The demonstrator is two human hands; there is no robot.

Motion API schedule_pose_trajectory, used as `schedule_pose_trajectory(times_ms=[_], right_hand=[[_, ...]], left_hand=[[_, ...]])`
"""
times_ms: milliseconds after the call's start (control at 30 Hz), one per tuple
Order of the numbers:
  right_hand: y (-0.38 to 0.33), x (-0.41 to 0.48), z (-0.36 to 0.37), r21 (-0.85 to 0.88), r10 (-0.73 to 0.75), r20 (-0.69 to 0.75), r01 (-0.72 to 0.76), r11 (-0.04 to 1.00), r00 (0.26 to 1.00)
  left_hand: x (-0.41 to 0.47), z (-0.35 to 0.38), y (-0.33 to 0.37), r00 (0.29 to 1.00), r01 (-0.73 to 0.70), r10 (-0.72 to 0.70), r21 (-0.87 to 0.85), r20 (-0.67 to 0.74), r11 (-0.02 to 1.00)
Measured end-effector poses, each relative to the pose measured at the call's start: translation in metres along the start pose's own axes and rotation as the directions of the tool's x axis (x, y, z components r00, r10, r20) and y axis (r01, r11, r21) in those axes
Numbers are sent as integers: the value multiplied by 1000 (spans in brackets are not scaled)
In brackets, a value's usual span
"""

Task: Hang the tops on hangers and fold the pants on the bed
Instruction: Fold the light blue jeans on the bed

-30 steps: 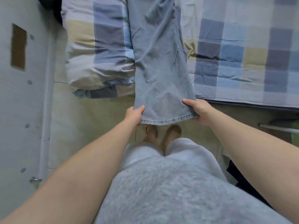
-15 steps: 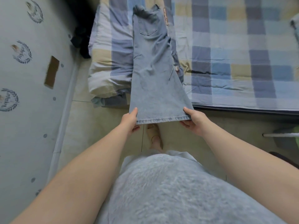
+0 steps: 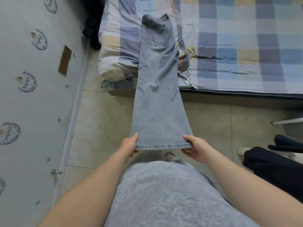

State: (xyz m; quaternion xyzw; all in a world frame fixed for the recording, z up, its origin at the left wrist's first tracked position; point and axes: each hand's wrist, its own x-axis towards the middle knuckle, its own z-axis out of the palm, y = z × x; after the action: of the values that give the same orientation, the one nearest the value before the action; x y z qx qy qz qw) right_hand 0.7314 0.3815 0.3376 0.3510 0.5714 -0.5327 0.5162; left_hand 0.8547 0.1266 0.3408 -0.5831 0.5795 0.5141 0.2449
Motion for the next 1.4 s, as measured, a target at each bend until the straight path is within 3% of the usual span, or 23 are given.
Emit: schedule_pose_trajectory(times_ms=[133,400,633,967,1200,1400], right_hand=[[-8,0,3,-7,-3,12,3,1000,1000],[-107,13,28,41,-85,-20,86,995,996],[-257,56,70,64,-127,-63,131,989,990],[-477,105,146,172,-116,-136,139,975,984],[-607,157,179,152,-148,-171,174,973,974],[-707,255,191,107,-207,-124,220,970,971]], left_hand=[[0,-6,15,999,-32,33,26,-39,999],[26,-6,96,1000,-3,3,-214,1,977],[89,-17,247,995,83,-44,-457,95,885],[174,-55,472,979,177,-100,-507,175,844],[234,-55,601,988,136,-64,-571,143,810],[322,-33,675,996,66,-22,-552,86,831]])
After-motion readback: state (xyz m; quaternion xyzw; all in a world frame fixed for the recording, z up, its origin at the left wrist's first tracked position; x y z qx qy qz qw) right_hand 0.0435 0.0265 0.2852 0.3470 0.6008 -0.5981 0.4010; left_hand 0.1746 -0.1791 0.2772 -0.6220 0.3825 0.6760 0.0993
